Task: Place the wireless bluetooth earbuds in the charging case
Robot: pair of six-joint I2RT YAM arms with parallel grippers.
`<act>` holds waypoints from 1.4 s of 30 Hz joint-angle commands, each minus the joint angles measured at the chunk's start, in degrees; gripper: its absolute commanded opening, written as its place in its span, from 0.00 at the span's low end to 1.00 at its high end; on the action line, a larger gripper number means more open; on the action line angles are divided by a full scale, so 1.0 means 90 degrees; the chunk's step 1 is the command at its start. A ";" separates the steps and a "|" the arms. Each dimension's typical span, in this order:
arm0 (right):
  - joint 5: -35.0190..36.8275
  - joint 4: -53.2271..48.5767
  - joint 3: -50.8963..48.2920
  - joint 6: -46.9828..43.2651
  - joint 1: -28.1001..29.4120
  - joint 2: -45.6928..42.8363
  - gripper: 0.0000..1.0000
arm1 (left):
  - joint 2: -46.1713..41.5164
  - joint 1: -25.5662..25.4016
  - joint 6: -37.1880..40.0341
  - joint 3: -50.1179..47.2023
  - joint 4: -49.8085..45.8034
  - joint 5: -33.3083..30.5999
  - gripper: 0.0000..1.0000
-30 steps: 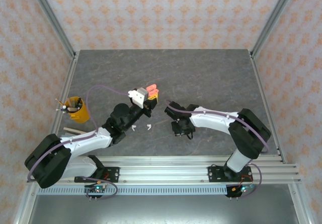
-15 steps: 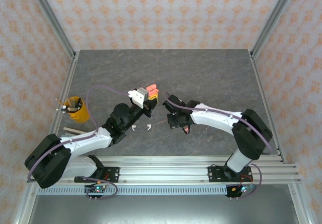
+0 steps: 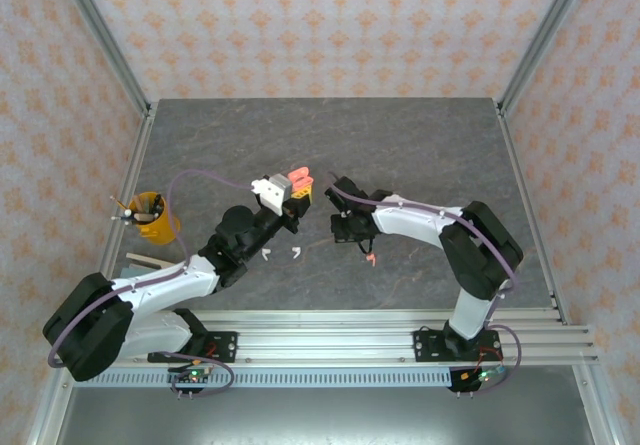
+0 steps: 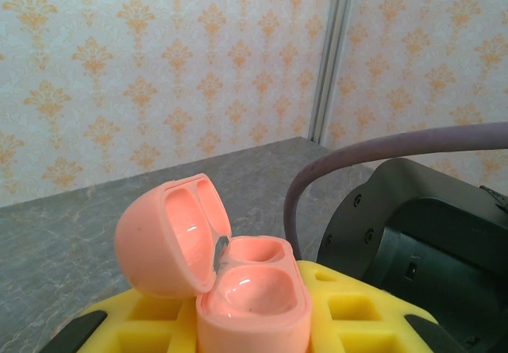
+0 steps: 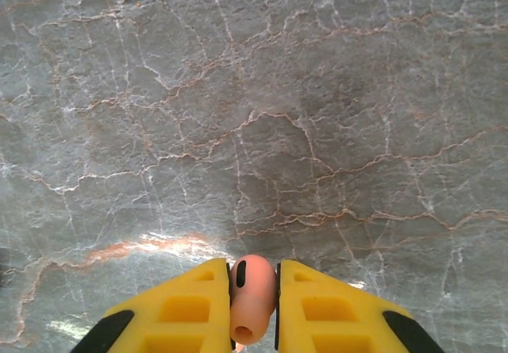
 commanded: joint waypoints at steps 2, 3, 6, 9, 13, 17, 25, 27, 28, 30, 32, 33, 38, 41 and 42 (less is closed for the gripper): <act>-0.0324 0.0416 -0.0139 -0.0148 -0.0095 0.0001 0.17 | -0.0074 0.0076 0.0068 0.0044 0.0073 -0.0052 0.00; -0.0429 0.0541 -0.0192 -0.0154 -0.0120 0.0037 0.17 | -0.0066 0.0076 0.0067 0.0053 0.0073 -0.0052 0.00; -0.0729 0.0880 -0.0327 -0.0130 -0.0188 0.0133 0.18 | -0.0066 0.0076 0.0063 0.0070 0.0068 -0.0034 0.00; -0.0808 0.1033 -0.0415 -0.0101 -0.0254 0.0246 0.22 | -0.0064 0.0076 0.0057 0.0083 0.0058 -0.0017 0.00; -0.0586 0.1077 -0.0569 -0.0042 -0.0388 0.0269 0.27 | -0.0066 0.0074 0.0042 0.0083 0.0054 -0.0013 0.00; -0.0475 0.1134 -0.0834 -0.0019 -0.0573 0.0149 0.33 | -0.0069 0.0076 0.0045 0.0083 0.0053 -0.0003 0.00; -0.0162 0.1051 -0.1321 0.0000 -0.0764 -0.0304 0.38 | -0.0054 0.0076 0.0029 0.0083 0.0067 0.0015 0.00; -0.0118 0.1020 -0.1419 0.0001 -0.0805 -0.0389 0.38 | -0.0043 0.0076 0.0018 0.0083 0.0073 0.0017 0.00; -0.0101 0.0999 -0.1467 0.0000 -0.0824 -0.0443 0.38 | -0.0037 0.0081 0.0018 0.0089 0.0073 0.0025 0.00; -0.0041 0.0960 -0.1557 -0.0007 -0.0850 -0.0579 0.38 | -0.0018 0.0076 0.0012 0.0093 0.0081 0.0046 0.00; 0.0005 0.0926 -0.1645 0.0001 -0.0901 -0.0743 0.39 | -0.0015 0.0076 -0.0001 0.0092 0.0083 0.0046 0.00; 0.0007 0.0898 -0.1700 0.0007 -0.0944 -0.0861 0.39 | -0.0015 0.0076 -0.0001 0.0092 0.0092 0.0046 0.00; 0.0109 0.0662 -0.1907 -0.0096 -0.1288 -0.1310 0.39 | -0.0025 0.0076 -0.0010 0.0112 0.0082 0.0065 0.00; 0.0137 0.0531 -0.2107 -0.0146 -0.1670 -0.1593 0.39 | -0.0059 0.0076 -0.0011 0.0112 0.0083 0.0065 0.00; 0.0113 0.0518 -0.2193 -0.0146 -0.1821 -0.1720 0.39 | -0.0060 0.0076 -0.0012 0.0112 0.0082 0.0073 0.00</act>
